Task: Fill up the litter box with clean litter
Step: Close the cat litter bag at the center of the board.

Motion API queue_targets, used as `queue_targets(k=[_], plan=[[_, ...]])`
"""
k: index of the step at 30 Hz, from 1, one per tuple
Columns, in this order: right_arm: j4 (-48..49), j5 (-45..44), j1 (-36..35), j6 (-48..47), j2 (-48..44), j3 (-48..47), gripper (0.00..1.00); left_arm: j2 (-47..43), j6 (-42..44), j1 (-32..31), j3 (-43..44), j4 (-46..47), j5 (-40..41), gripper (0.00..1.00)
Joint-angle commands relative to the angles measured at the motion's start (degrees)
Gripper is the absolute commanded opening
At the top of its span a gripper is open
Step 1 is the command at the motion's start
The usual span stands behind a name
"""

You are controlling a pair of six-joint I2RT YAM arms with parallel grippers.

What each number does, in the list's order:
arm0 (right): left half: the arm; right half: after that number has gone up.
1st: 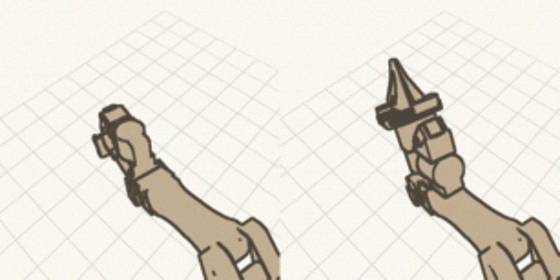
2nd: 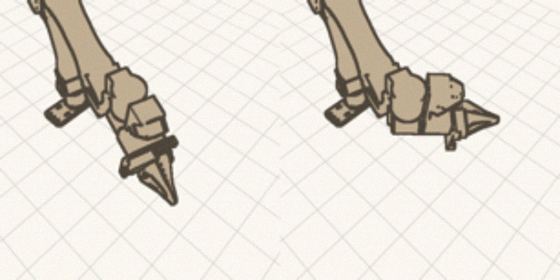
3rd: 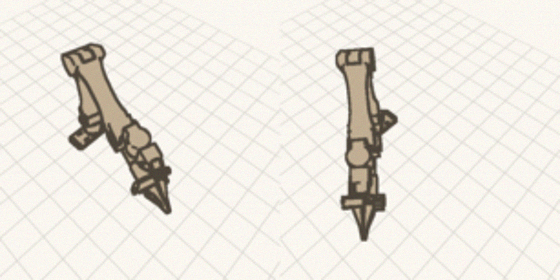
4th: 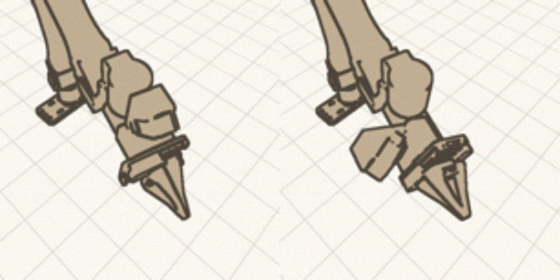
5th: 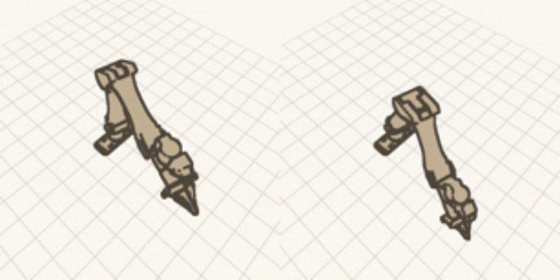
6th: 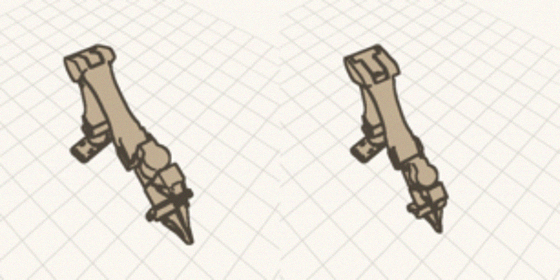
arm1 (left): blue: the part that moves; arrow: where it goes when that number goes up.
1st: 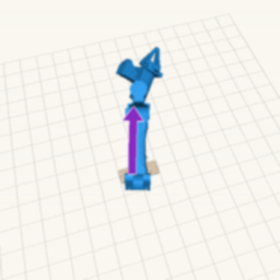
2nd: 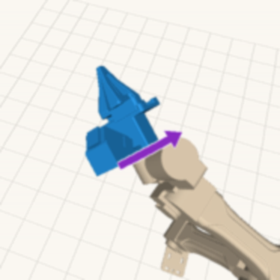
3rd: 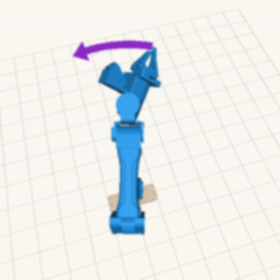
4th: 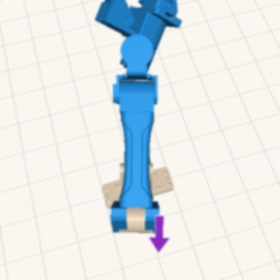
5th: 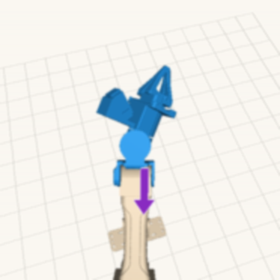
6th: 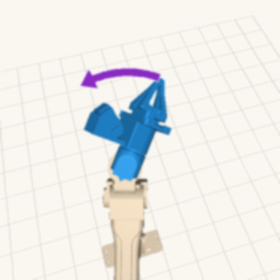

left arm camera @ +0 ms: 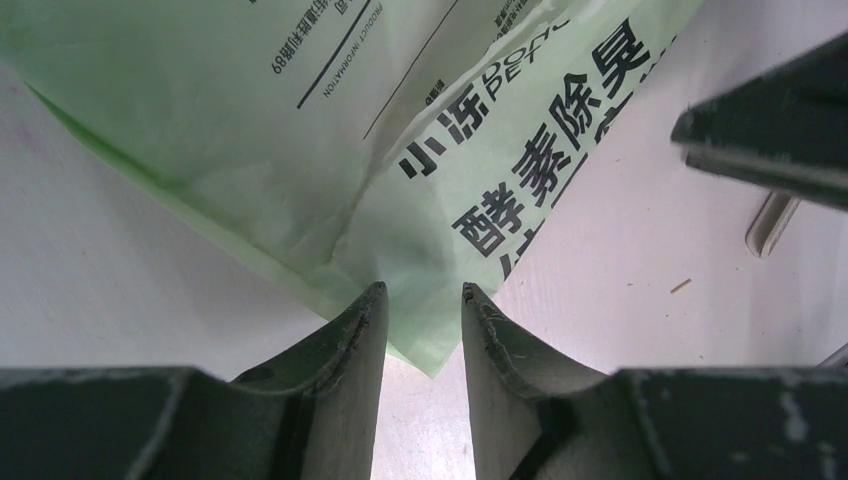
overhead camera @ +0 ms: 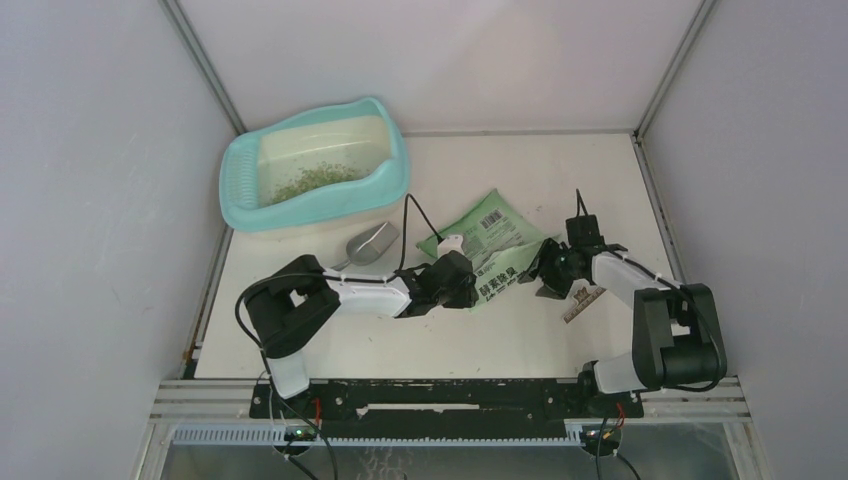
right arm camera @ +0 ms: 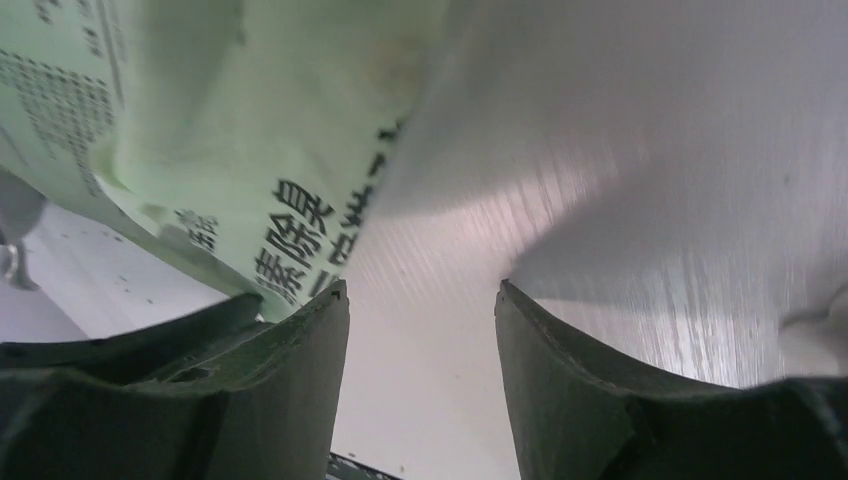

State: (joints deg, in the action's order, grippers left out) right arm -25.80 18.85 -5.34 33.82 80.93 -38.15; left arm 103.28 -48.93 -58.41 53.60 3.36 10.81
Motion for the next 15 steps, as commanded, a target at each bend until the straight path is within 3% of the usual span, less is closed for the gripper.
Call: queue_targets(k=[1, 8, 15], plan=[[11.26, 2.13, 1.79, 2.23, 1.79, 0.93, 0.64, 1.46, 0.6, 0.57, -2.8, -11.26, 2.05, 0.39], [14.65, -3.57, 2.9, 5.28, 4.5, 0.89, 0.76, 2.11, 0.75, 0.55, -2.25, -11.48, 1.96, 0.39], [11.2, -10.38, 0.06, 8.71, 7.71, -3.69, 0.72, 2.54, 1.02, 0.69, -1.47, -11.82, 1.66, 0.39]])
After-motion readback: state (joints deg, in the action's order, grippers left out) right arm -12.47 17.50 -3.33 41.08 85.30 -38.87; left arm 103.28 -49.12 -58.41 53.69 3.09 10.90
